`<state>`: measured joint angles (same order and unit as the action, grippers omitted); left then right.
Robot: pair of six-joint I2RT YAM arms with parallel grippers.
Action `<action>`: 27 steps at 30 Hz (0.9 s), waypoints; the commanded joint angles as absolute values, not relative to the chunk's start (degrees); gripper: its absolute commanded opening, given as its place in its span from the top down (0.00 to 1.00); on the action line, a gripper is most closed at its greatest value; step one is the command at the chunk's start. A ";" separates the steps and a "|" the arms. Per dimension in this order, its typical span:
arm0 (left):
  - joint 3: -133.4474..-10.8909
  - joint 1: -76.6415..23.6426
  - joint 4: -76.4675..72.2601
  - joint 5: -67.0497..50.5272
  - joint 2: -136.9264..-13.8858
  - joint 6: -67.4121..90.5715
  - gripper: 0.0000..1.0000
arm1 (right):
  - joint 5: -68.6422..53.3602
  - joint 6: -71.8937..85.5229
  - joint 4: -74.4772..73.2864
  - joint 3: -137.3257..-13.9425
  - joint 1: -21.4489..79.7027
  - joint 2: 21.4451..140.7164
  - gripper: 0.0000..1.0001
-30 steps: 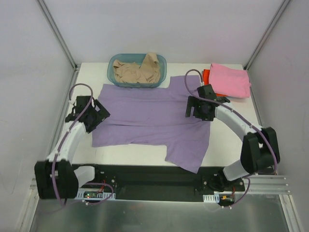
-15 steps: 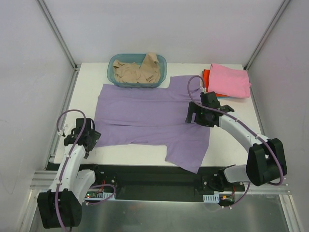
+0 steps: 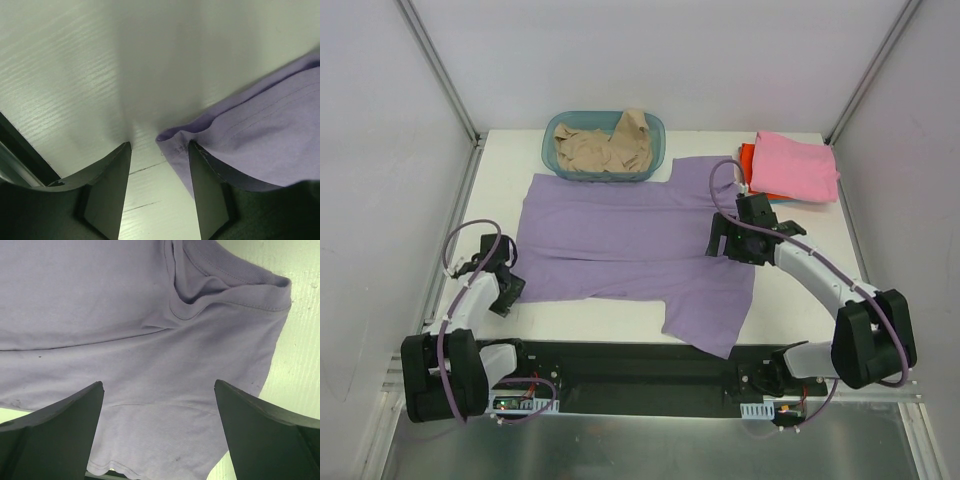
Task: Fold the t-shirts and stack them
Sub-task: Flatten the tshirt out
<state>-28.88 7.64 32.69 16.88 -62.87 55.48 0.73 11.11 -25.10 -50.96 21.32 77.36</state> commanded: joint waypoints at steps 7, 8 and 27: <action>-26.46 9.14 23.47 11.08 -67.41 52.47 1.00 | 2.72 11.51 -26.98 -49.05 21.80 71.55 0.03; -26.37 9.14 23.12 10.90 -66.63 51.60 1.00 | 3.16 11.25 -28.11 -48.78 22.67 70.59 0.03; -24.08 9.14 21.71 10.81 -52.03 47.29 1.00 | 5.18 23.73 -36.48 -40.15 47.99 74.16 0.03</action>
<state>-24.73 8.73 22.57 11.64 -51.88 48.77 5.98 19.94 -39.68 -39.07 48.62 69.93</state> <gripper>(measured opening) 0.009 0.979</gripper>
